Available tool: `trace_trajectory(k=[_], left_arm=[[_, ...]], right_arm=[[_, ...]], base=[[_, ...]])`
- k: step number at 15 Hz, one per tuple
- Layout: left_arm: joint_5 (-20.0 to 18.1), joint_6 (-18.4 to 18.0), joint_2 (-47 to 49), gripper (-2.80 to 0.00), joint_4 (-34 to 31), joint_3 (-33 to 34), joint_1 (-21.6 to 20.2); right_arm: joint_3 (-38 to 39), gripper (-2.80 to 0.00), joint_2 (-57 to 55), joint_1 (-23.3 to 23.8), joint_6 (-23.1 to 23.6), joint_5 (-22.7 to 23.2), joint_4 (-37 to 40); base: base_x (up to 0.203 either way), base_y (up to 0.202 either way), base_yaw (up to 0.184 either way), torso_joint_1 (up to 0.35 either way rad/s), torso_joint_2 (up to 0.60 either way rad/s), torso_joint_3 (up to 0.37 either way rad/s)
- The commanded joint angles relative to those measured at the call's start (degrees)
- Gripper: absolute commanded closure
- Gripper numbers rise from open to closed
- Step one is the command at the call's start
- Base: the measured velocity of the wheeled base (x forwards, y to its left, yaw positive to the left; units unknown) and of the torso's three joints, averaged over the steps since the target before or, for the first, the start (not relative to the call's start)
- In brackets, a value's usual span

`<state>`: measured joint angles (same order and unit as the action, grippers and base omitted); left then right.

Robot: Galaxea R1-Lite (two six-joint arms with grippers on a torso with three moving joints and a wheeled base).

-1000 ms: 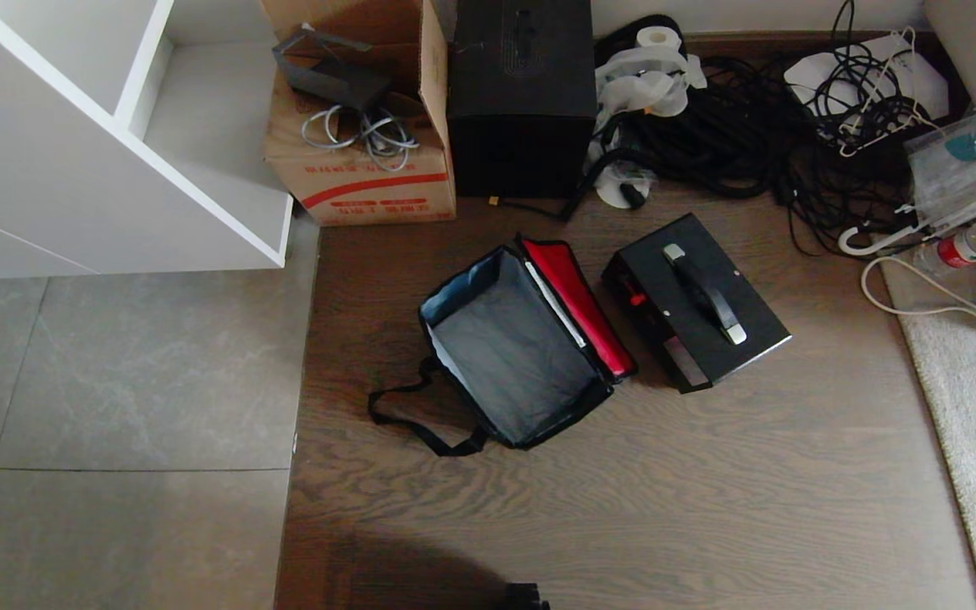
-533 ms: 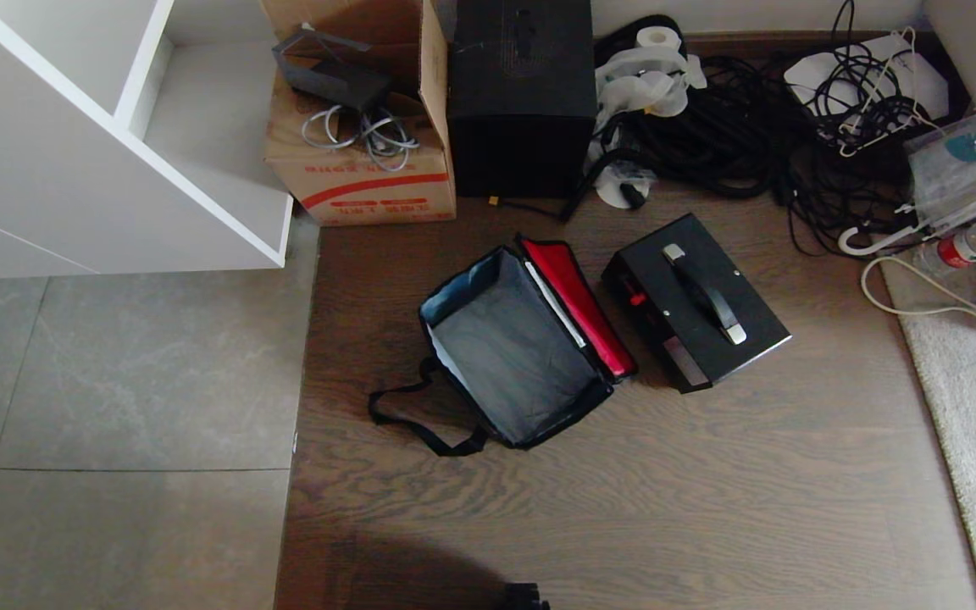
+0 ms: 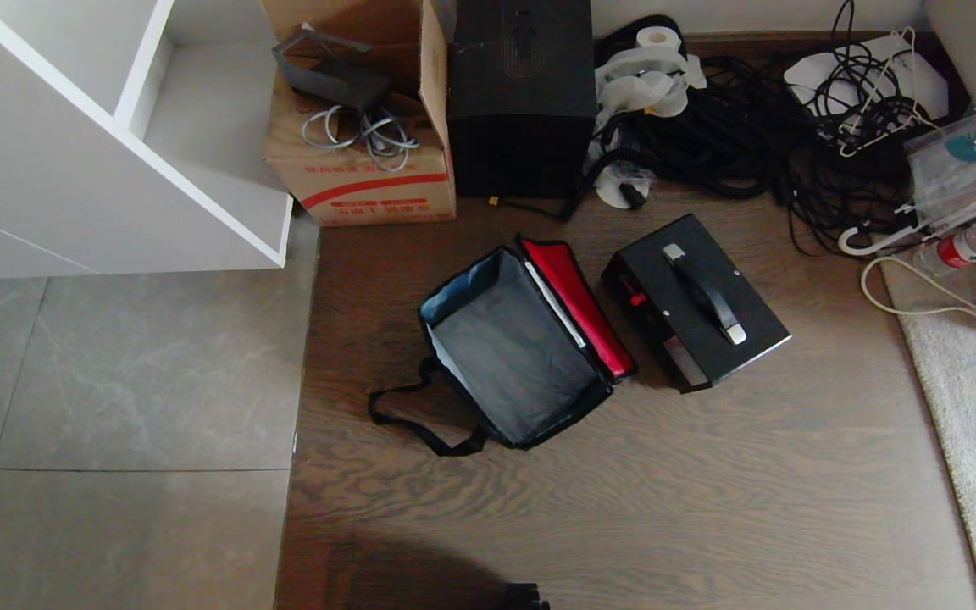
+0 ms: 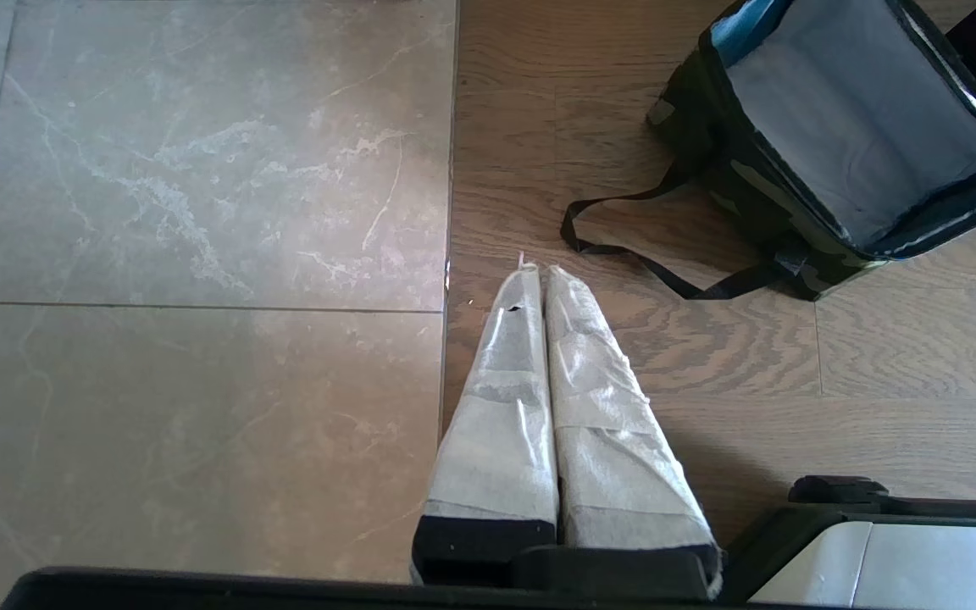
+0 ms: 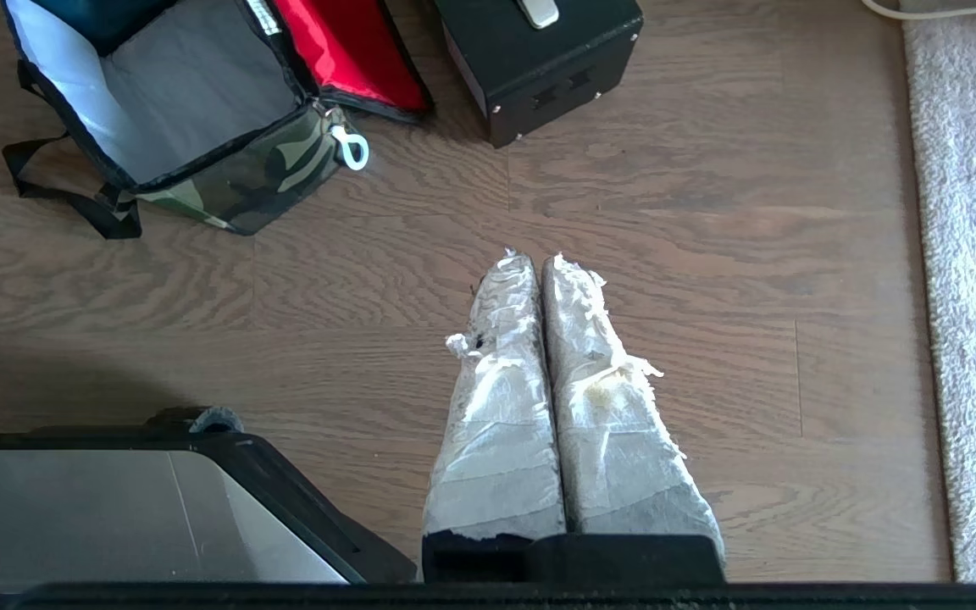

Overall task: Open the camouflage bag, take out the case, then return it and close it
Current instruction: Grip the handle again

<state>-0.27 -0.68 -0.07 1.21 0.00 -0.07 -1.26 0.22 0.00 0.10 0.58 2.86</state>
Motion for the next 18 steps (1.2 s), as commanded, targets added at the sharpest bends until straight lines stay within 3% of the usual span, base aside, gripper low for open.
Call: trace_trajectory(k=[1, 18], left_arm=[[0.0, 0.0, 0.1, 0.00, 0.0, 0.5, 0.0], [0.0, 0.0, 0.1, 0.00, 0.0, 0.5, 0.0]], right_arm=[[0.0, 0.00, -0.3, 0.0, -0.1, 0.0, 0.0], [0.0, 0.00, -0.3, 0.0, 0.0, 0.0, 0.0]], base=[[0.000, 0.000, 0.000, 0.000, 0.00, 0.000], [0.000, 0.000, 0.000, 0.000, 0.00, 0.000]])
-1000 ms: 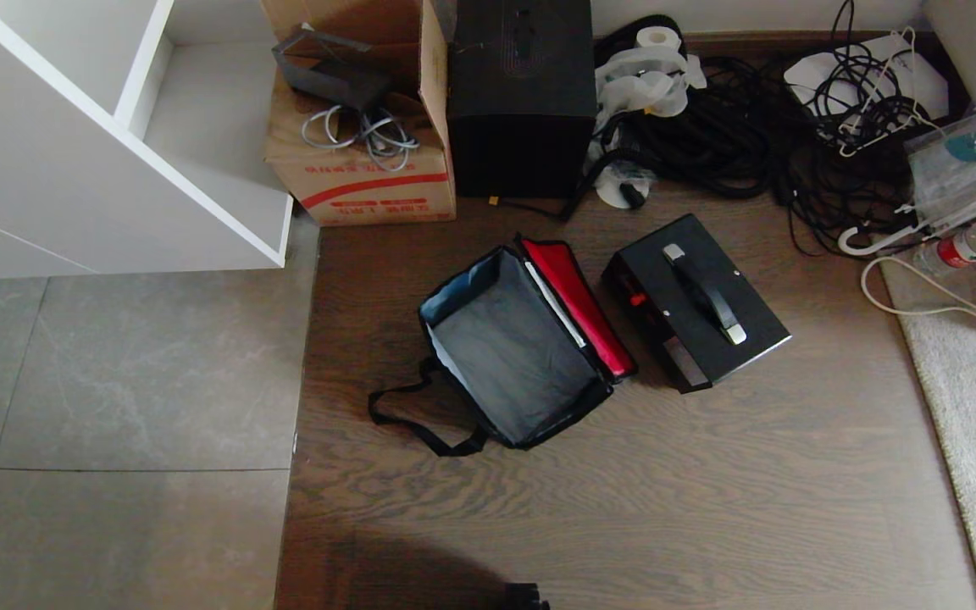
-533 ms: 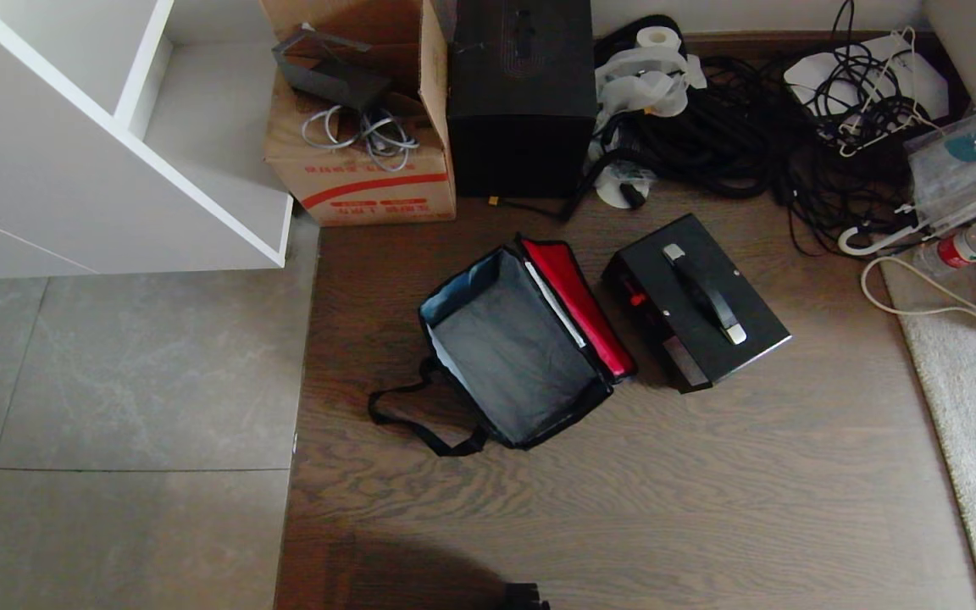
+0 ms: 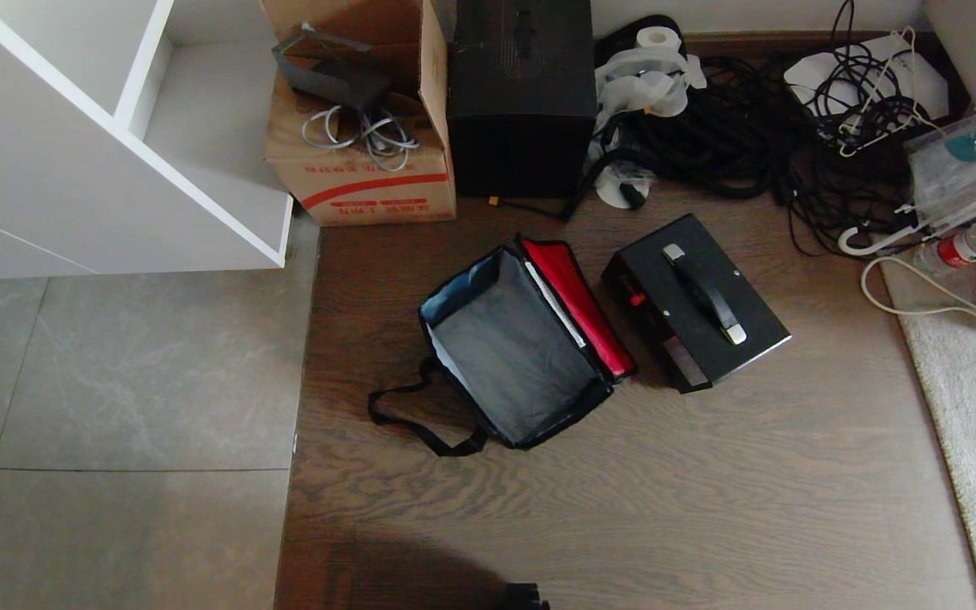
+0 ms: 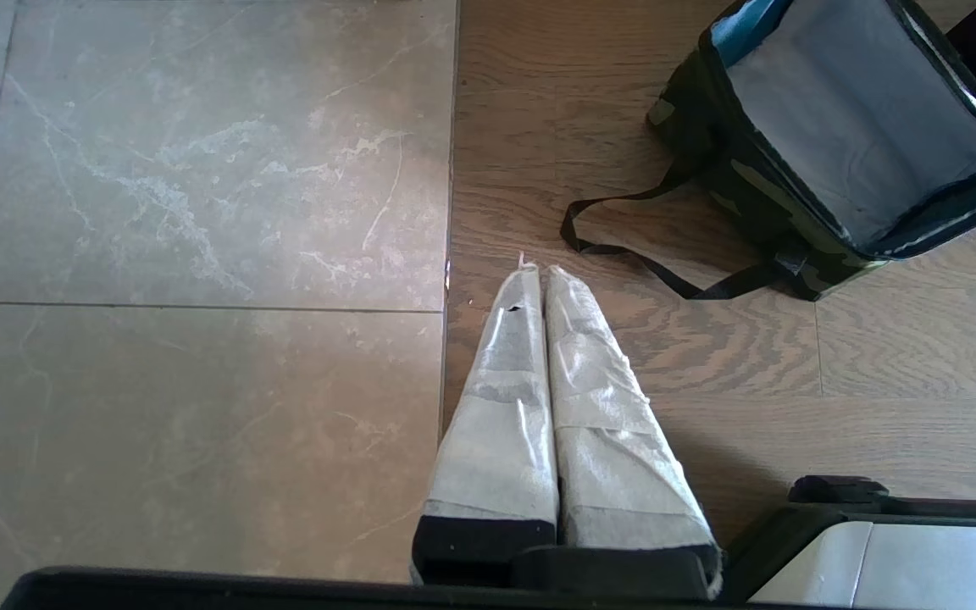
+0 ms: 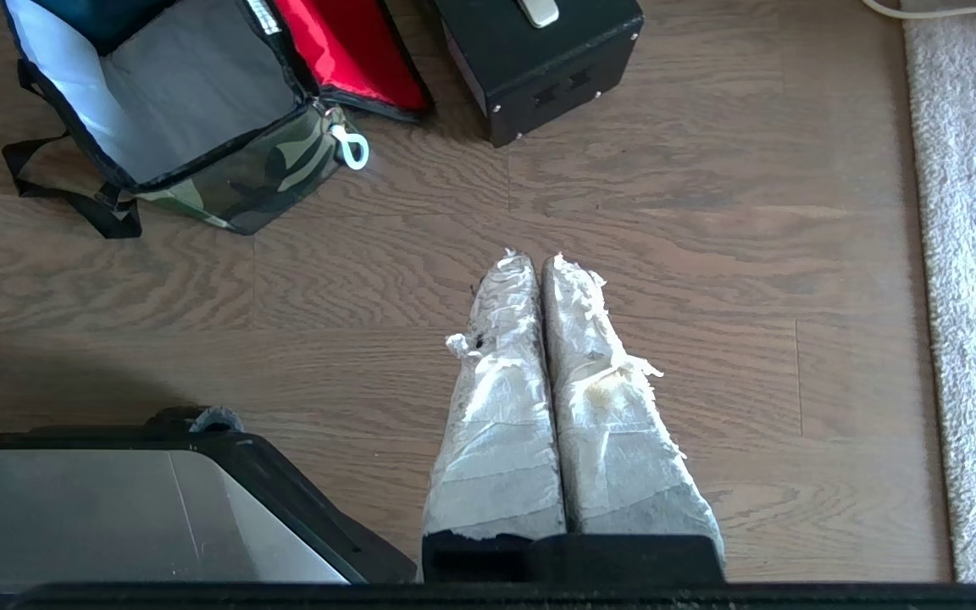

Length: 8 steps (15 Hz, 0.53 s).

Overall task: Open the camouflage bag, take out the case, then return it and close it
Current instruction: Grip the handle again

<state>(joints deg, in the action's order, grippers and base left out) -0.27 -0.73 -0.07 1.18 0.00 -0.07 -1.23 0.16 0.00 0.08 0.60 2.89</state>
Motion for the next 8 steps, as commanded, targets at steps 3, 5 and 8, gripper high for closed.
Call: trace_trajectory(k=[3, 5, 8], left_arm=[[0.0, 0.0, 0.1, 0.00, 0.0, 0.5, 0.0], [0.0, 0.0, 0.1, 0.00, 0.0, 0.5, 0.0], [0.0, 0.0, 0.1, 0.00, 0.0, 0.5, 0.0]], right_arm=[[0.0, 0.00, -0.2, 0.0, 0.0, 0.0, 0.0], [0.0, 0.00, -0.2, 0.0, 0.0, 0.0, 0.0], [0.0, 0.00, -0.2, 0.0, 0.1, 0.0, 0.0]], base=[[0.000, 0.000, 0.000, 0.000, 0.00, 0.000], [0.000, 0.000, 0.000, 0.000, 0.00, 0.000], [0.000, 0.000, 0.000, 0.000, 0.00, 0.000]])
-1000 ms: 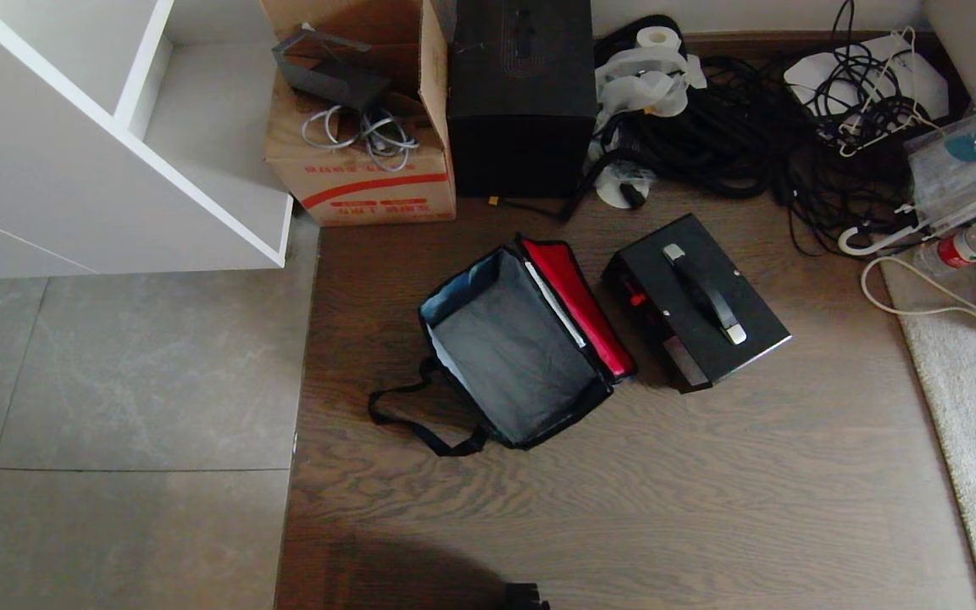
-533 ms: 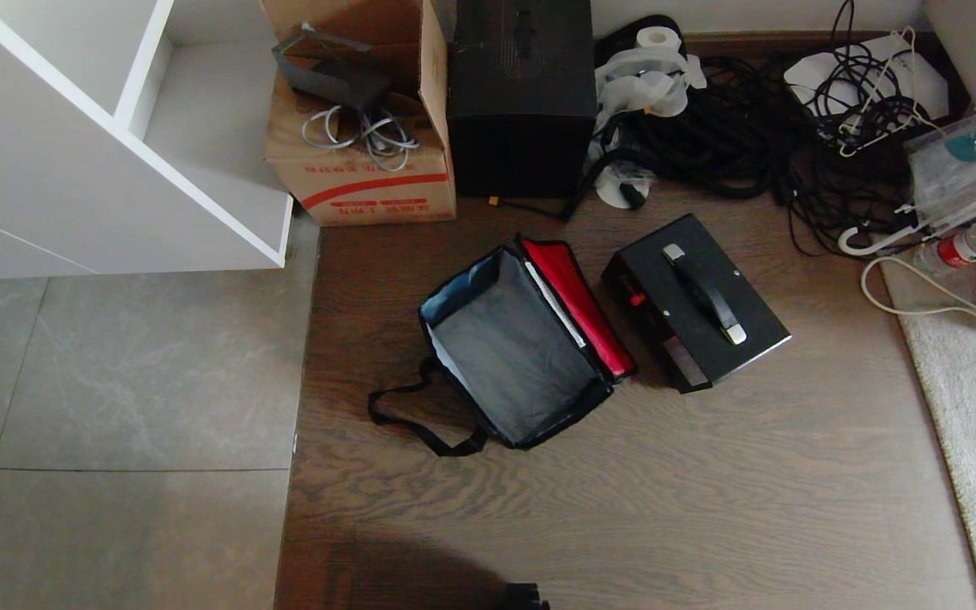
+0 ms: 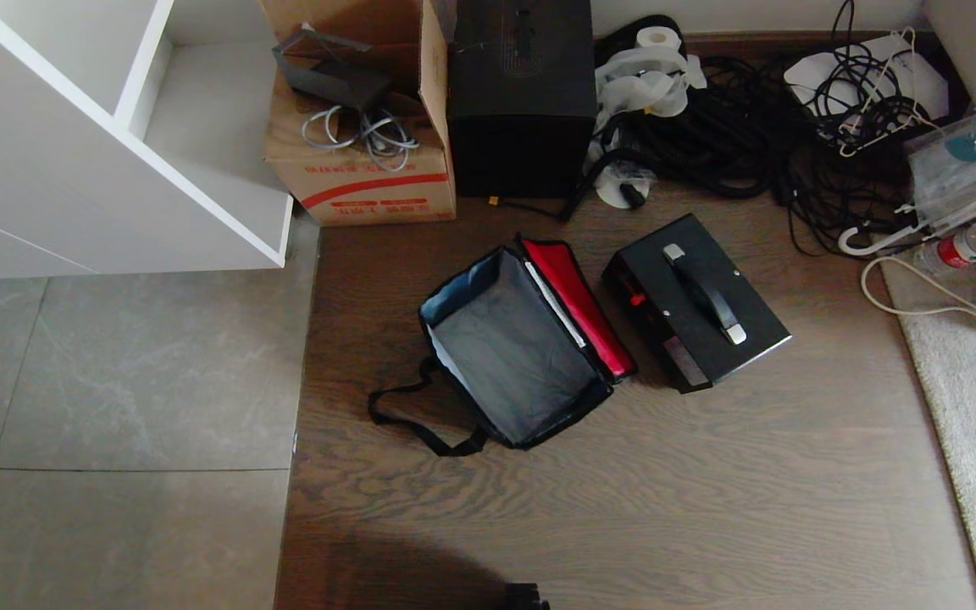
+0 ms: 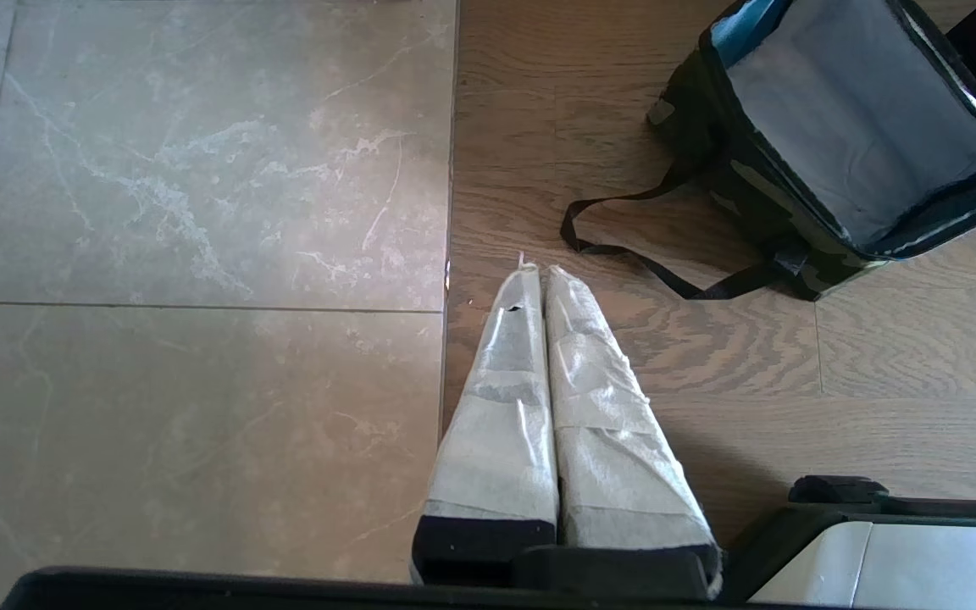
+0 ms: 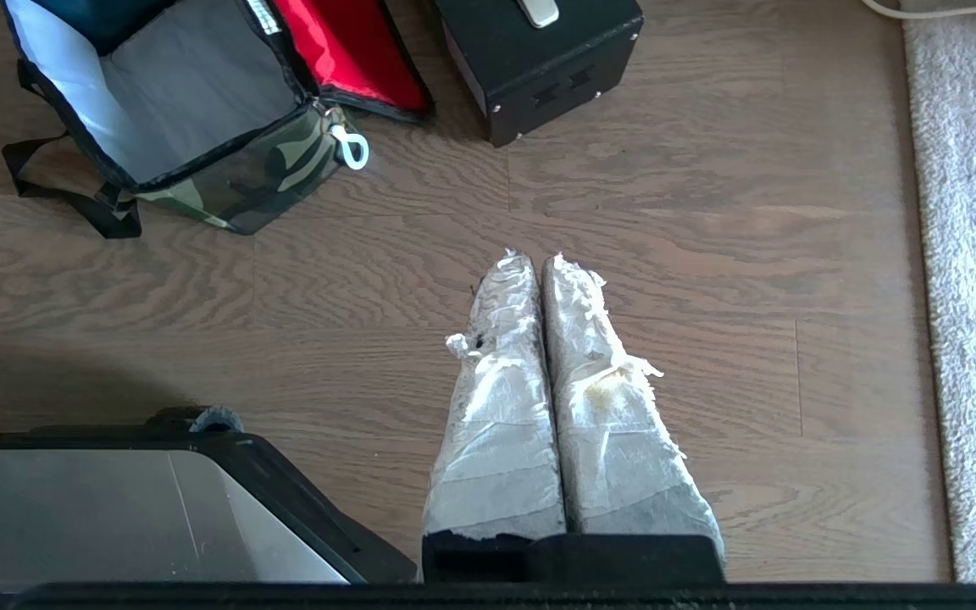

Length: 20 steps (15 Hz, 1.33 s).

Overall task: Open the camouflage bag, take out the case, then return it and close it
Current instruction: Grip the handle again

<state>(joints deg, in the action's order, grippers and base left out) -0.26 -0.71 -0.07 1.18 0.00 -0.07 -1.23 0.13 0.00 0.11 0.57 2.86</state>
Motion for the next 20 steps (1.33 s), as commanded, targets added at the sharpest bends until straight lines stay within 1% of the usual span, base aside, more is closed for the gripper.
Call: trace_trajectory(k=[1, 20], left_arm=[[0.0, 0.0, 0.0, 0.00, 0.0, 0.5, 0.0], [0.0, 0.0, 0.1, 0.00, 0.0, 0.5, 0.0]], right_arm=[[0.0, 0.00, -0.2, 0.0, 0.0, 0.0, 0.0], [0.0, 0.00, -0.2, 0.0, 0.0, 0.0, 0.0]], base=[[0.000, 0.000, 0.000, 0.000, 0.00, 0.000], [0.000, 0.000, 0.000, 0.000, 0.00, 0.000]])
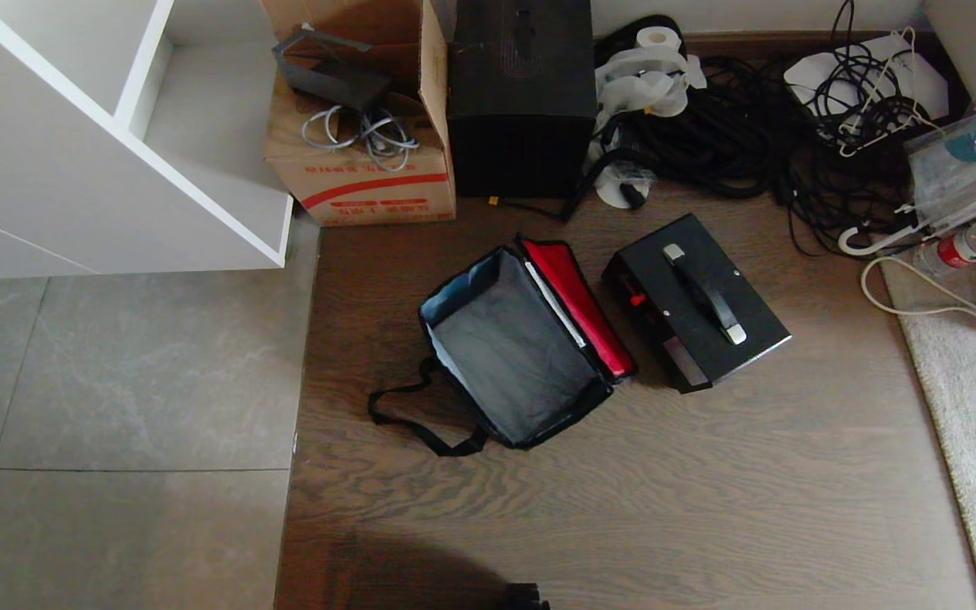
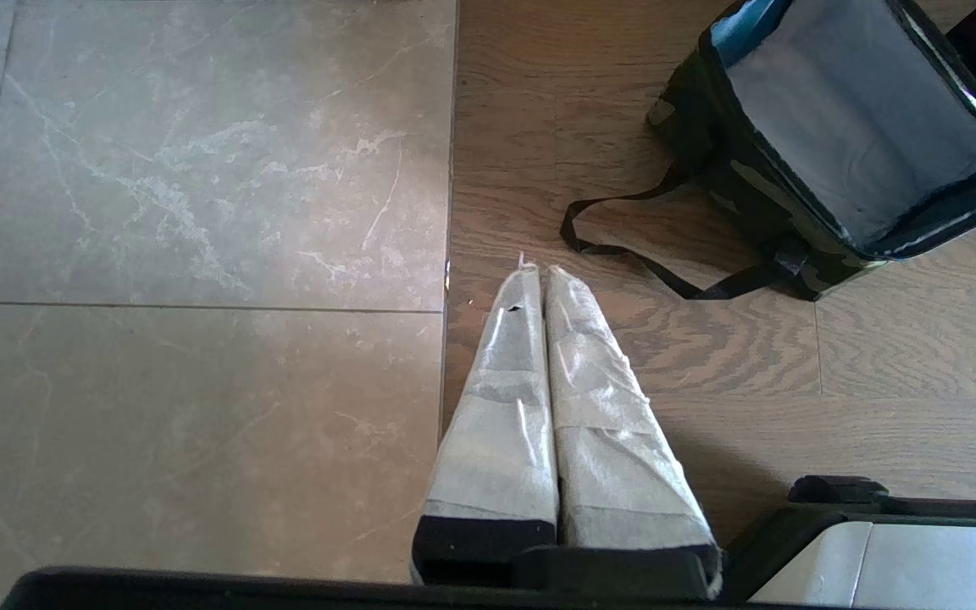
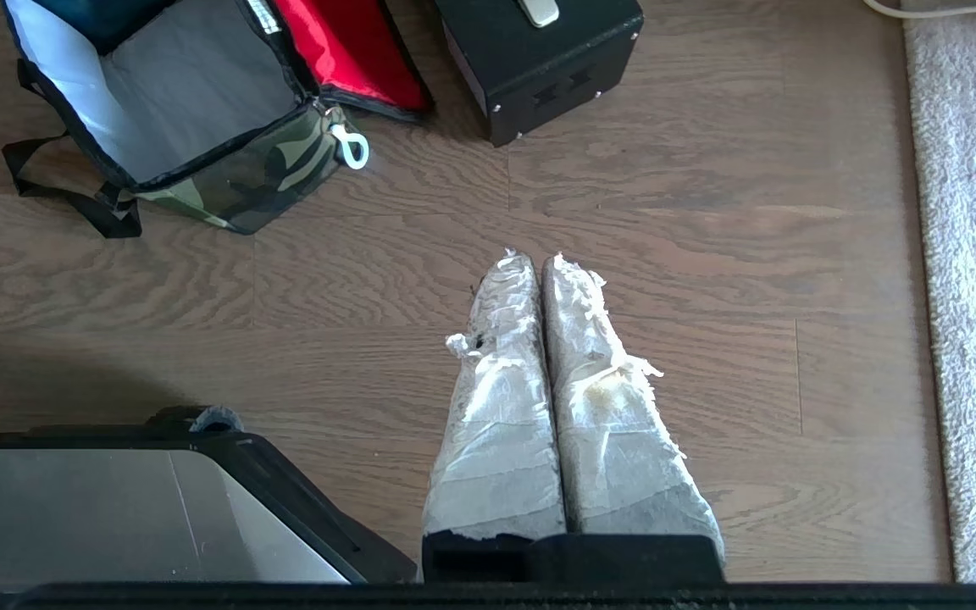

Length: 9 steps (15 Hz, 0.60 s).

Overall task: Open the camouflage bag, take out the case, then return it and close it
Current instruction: Grip the handle again

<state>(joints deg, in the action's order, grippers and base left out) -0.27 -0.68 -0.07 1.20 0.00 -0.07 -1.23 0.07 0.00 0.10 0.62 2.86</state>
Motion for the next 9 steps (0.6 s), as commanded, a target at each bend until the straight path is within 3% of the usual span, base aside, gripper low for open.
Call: trace_trajectory(k=[1, 9], left_arm=[[0.0, 0.0, 0.1, 0.00, 0.0, 0.5, 0.0], [0.0, 0.0, 0.1, 0.00, 0.0, 0.5, 0.0]], right_arm=[[0.0, 0.00, -0.2, 0.0, 0.0, 0.0, 0.0], [0.0, 0.00, -0.2, 0.0, 0.0, 0.0, 0.0]], base=[[0.000, 0.000, 0.000, 0.000, 0.00, 0.000], [0.000, 0.000, 0.000, 0.000, 0.00, 0.000]])
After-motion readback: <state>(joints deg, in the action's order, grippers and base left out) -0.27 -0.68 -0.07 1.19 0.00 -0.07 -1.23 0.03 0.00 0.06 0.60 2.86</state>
